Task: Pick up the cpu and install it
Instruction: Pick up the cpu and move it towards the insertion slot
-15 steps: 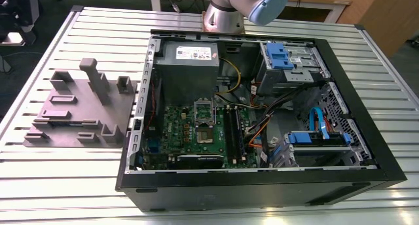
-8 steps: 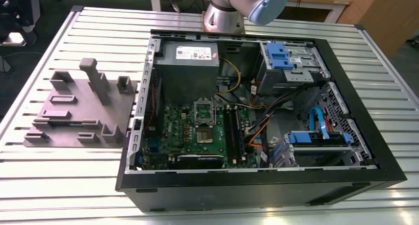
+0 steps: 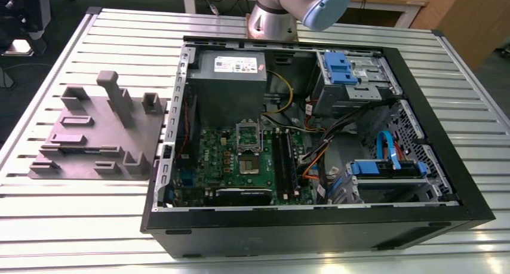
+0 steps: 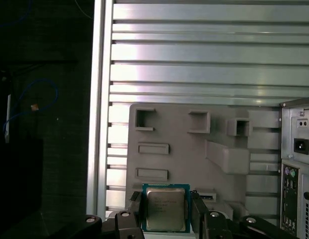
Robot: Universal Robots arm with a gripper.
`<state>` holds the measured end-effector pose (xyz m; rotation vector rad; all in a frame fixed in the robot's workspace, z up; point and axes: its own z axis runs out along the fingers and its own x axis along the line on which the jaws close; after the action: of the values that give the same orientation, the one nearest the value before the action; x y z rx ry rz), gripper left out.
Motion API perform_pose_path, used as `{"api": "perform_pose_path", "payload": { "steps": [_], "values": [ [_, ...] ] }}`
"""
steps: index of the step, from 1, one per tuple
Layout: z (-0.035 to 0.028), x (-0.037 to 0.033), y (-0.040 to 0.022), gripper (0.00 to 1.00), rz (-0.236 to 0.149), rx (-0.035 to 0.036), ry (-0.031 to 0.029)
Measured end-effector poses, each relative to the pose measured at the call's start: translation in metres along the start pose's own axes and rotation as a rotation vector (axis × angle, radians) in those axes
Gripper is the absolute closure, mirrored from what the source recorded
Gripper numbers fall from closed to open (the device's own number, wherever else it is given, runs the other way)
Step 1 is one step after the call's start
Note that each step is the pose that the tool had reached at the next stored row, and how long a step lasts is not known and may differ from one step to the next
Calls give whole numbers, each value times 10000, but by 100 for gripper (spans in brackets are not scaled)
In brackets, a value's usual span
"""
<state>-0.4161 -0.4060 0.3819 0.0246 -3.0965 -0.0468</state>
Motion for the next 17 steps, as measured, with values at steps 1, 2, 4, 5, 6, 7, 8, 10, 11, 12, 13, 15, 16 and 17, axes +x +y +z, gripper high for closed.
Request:
{"api": "perform_pose_path", "payload": {
  "steps": [1, 2, 4, 5, 6, 7, 8, 10, 11, 12, 13, 15, 16, 17],
  "values": [
    [0, -4, 0, 53, 0, -1, 0],
    [0, -7, 0, 53, 0, 0, 0],
    [0, -14, -1, 53, 0, 0, -1],
    [-1, -18, 0, 53, 0, -1, 0],
    [-1, -21, 0, 53, 0, 0, 0],
    [-1, -26, -1, 53, 0, 0, 0],
    [-1, -32, -1, 53, -1, 0, 0],
    [-2, -42, -1, 53, 0, -1, 0],
    [-1, -48, -1, 53, -1, -1, -1],
    [-2, -52, -1, 53, 1, -1, 0],
    [-2, -55, -1, 53, 1, -1, -2],
    [-3, -62, -1, 53, 0, 0, 0],
    [-3, -64, -1, 53, 0, 0, 0],
    [-2, -67, -1, 53, 0, -1, -1]
  ]
}}
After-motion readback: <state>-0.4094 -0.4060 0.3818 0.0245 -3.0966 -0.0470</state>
